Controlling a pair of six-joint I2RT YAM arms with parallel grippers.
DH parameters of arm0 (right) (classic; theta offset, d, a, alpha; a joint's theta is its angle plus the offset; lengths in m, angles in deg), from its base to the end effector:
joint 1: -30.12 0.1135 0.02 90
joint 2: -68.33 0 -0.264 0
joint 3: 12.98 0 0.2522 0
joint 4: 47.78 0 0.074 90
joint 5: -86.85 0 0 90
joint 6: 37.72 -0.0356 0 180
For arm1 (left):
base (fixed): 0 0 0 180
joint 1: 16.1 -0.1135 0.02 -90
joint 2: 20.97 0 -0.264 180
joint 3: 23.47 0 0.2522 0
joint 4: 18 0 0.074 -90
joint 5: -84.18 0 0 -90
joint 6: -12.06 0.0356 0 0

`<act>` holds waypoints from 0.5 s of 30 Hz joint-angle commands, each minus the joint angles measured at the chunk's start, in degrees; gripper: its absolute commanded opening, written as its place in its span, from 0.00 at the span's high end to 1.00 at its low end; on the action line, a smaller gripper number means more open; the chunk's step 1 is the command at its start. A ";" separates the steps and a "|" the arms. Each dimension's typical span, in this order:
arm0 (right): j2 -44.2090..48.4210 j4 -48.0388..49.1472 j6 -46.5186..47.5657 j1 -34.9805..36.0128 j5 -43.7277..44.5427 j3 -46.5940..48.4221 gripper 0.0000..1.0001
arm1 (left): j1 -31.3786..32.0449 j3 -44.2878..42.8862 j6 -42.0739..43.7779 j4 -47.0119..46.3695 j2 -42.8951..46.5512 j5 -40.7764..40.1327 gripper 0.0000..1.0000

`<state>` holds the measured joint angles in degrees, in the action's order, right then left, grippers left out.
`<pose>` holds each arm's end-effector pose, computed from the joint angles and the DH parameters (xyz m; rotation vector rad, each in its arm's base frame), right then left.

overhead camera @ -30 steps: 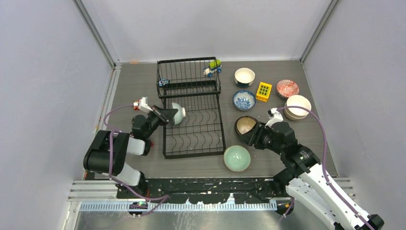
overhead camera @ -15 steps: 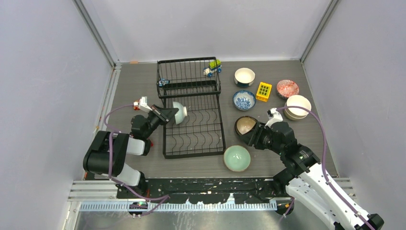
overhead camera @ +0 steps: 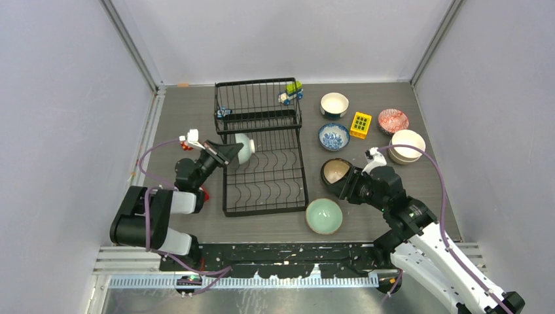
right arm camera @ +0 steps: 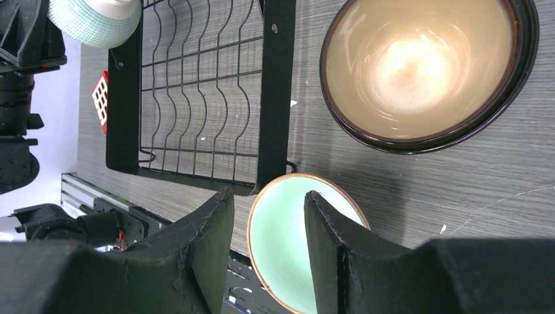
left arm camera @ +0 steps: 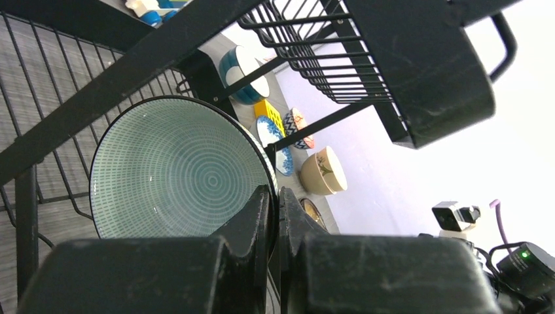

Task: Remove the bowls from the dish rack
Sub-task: Pick up the bowl from the dish rack.

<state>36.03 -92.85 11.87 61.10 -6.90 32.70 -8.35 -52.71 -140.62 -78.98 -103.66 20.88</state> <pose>0.1149 0.0717 0.2554 0.1427 2.2259 0.7852 0.2371 -0.0484 0.1866 -0.3412 1.5630 -1.3154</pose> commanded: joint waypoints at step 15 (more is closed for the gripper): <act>-1.57 -6.14 4.52 -0.05 -0.73 11.11 0.45 | 6.08 2.49 6.00 29.77 30.75 2.26 1.00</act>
<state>34.70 -96.29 13.51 61.10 -6.90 39.13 -4.87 -48.67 -140.09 -63.88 -85.00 23.43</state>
